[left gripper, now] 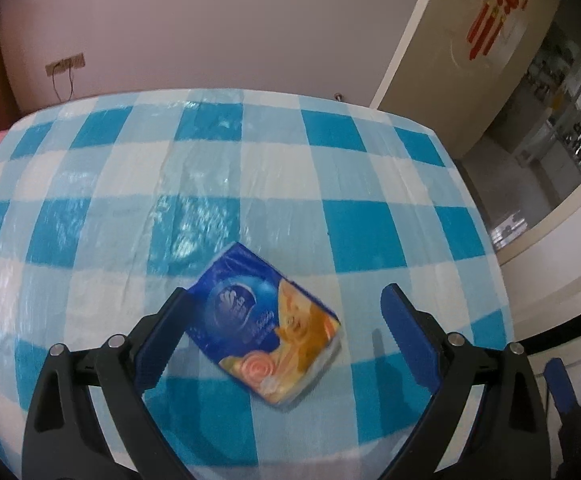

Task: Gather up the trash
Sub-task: 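Grasp the blue Vinda tissue pack with the left tool, then grasp the white paper packet with the right tool while the left tool holds the tissue pack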

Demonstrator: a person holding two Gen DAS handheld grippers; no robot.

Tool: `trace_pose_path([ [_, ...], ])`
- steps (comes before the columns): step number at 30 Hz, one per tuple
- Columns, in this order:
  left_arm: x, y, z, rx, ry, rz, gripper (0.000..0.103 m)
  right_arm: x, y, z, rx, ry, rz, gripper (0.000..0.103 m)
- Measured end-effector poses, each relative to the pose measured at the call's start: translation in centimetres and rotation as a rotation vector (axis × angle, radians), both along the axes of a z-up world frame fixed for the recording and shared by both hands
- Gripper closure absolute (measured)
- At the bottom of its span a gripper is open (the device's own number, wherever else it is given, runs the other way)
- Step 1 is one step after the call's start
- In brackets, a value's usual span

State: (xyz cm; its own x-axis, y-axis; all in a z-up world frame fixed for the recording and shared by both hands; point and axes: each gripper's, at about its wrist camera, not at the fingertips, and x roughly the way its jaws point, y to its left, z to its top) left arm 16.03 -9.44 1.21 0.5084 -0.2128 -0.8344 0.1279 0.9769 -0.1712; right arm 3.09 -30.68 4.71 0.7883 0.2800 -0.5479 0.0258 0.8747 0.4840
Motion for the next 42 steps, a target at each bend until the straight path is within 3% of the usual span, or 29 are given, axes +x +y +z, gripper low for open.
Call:
trace_pose_path([
  [7,0.0,-0.3,-0.1,0.110,-0.011,0.049,0.008,0.2,-0.3,-0.3,0.023,0.012,0.002,0.009],
  [17,0.6,-0.3,-1.1,0.131,0.008,0.114,0.009,0.4,0.0,-0.7,0.033,0.031,0.020,0.009],
  [20,0.4,-0.7,-1.2,0.174,-0.008,0.129,0.021,0.5,-0.1,-0.9,0.048,0.045,0.022,0.009],
  [24,-0.1,-0.7,-1.1,0.182,-0.026,0.119,0.029,0.6,-0.2,-1.1,0.057,0.054,0.033,0.009],
  [27,-0.3,-0.7,-0.9,0.172,-0.030,0.102,0.039,0.7,0.1,-1.1,0.049,0.057,0.048,0.009],
  [42,-2.2,1.7,0.3,0.097,-0.034,0.078,0.064,0.7,3.3,-1.3,0.001,0.077,0.176,0.009],
])
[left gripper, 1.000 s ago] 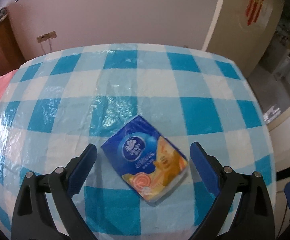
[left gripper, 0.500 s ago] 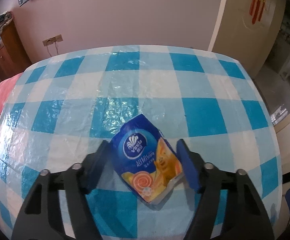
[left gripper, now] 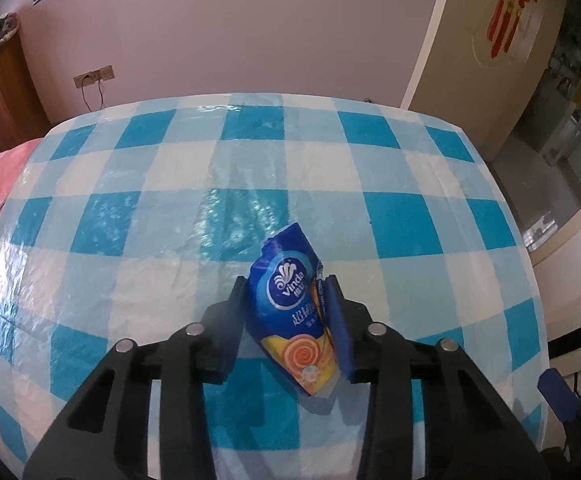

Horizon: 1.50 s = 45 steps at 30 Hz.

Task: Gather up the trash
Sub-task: 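Grasp the white paper packet with the right tool while the left tool holds the tissue pack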

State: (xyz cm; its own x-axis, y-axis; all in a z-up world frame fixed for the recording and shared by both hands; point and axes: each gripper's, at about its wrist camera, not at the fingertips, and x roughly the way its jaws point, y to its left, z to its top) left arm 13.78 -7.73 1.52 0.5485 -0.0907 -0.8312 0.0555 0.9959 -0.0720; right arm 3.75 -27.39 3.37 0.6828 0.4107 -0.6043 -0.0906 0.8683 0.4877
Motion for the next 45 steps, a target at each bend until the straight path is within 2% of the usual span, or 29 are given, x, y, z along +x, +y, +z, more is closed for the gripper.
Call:
trace_pose_path([
  [8,-2.6,3.3,1.5,-0.024,-0.028,0.023,0.066,-0.4,2.6,-0.1,-0.003,0.009,0.105,0.009],
  [11,-3.9,5.0,2.4,-0.028,-0.044,0.036,0.066,-0.6,3.8,-0.3,0.008,0.013,0.169,0.009],
  [17,-6.7,8.7,3.8,-0.042,-0.066,0.076,0.066,-1.5,7.4,-0.2,-0.049,-0.006,0.310,0.009],
  [20,-8.4,10.5,4.0,-0.042,-0.066,0.095,0.066,-2.0,9.7,-0.7,-0.059,0.017,0.412,0.009],
  [26,-11.6,13.7,4.3,-0.051,-0.064,0.128,0.066,-2.7,12.2,-1.7,-0.074,0.042,0.495,0.009],
  [32,-14.3,15.6,4.5,-0.057,-0.072,0.124,0.066,-3.9,14.7,-1.5,-0.210,-0.046,0.559,0.009],
  [38,-16.9,16.7,5.0,-0.045,-0.091,0.098,0.066,-3.3,16.9,-0.7,-0.200,-0.060,0.607,0.009],
  [43,-18.3,18.0,5.2,-0.054,-0.097,0.091,0.066,-1.3,19.8,-0.5,-0.282,-0.058,0.674,0.009],
  [45,-18.7,18.5,5.2,-0.057,-0.099,0.094,0.066,-0.2,20.4,-0.8,-0.283,-0.030,0.704,0.009],
])
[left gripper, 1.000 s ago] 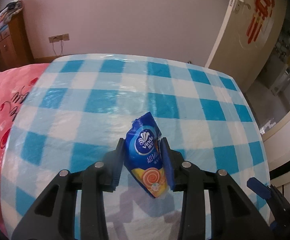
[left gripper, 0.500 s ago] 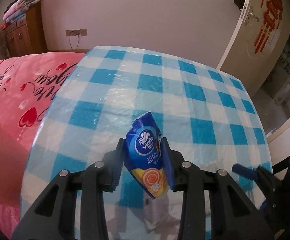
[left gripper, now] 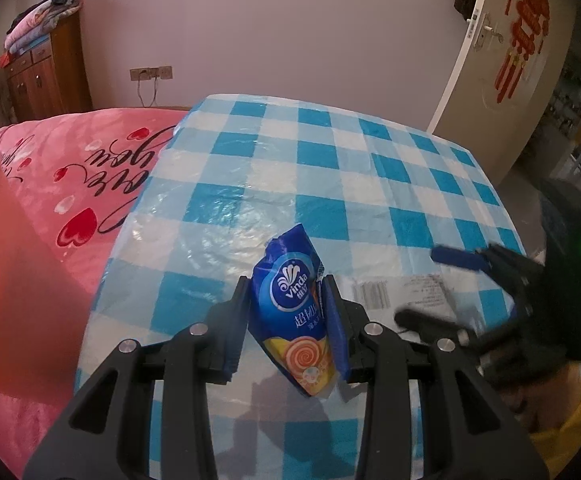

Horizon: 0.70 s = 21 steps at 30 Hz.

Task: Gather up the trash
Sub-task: 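Grasp the white paper packet with the right tool while the left tool holds the tissue pack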

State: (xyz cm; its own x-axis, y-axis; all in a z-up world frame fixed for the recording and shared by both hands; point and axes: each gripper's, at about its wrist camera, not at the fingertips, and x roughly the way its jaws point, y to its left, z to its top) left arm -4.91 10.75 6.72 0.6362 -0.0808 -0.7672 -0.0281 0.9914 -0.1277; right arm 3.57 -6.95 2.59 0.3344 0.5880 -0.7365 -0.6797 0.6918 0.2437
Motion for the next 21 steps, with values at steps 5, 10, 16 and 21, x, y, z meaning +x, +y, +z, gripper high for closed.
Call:
trace_pose_path([
  [5,-0.7,1.3,-0.6,-0.018,0.007,0.005,0.065,1.3,1.0,-2.2,-0.044,0.101,0.100,0.008],
  [10,-0.8,2.4,-1.3,-0.039,0.013,0.010,0.065,-0.1,0.8,-2.1,-0.041,0.143,0.134,0.007],
  [16,-0.9,2.8,-1.8,-0.071,0.005,-0.010,0.065,-3.5,1.3,-2.0,-0.101,0.118,0.125,0.007],
  [21,-1.2,3.0,-1.9,-0.085,-0.004,-0.029,0.065,-7.0,2.8,-2.5,-0.204,0.002,0.105,0.006],
])
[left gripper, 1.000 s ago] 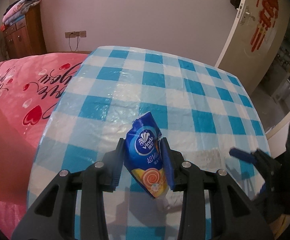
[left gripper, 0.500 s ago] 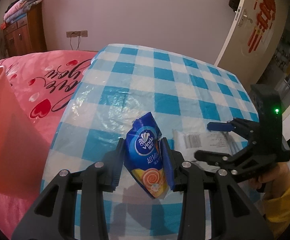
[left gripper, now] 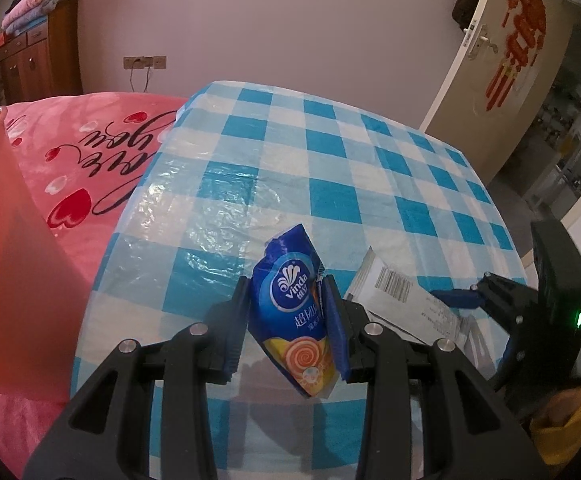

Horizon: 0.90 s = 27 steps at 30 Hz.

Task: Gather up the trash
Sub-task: 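Grasp the white paper packet with the right tool while the left tool holds the tissue pack, then lift the tissue pack and paper packet and carry them toward the orange bucket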

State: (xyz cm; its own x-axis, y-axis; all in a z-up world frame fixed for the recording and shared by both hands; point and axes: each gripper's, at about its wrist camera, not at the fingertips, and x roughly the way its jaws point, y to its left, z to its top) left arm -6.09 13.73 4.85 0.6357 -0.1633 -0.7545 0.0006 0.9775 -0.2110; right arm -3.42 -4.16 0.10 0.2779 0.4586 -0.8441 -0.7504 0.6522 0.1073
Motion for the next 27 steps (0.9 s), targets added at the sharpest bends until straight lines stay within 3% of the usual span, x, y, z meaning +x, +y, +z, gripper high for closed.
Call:
trace_pose_path([
  [2,-0.2,0.3,-0.1,-0.011,0.000,-0.005,0.065,-0.9,0.5,-0.3,-0.032,-0.049,-0.018,0.006],
  [9,-0.5,0.8,-0.5,-0.041,0.003,-0.034,0.065,-1.3,0.4,-0.5,-0.027,-0.096,-0.099,0.007],
  [13,-0.5,0.9,-0.8,-0.052,0.008,-0.046,0.065,-1.3,0.1,-0.4,-0.015,-0.110,-0.149,0.017],
  [27,-1.3,1.7,0.2,0.001,-0.031,-0.038,0.065,-1.9,-0.1,0.6,0.002,-0.139,-0.274,0.025],
])
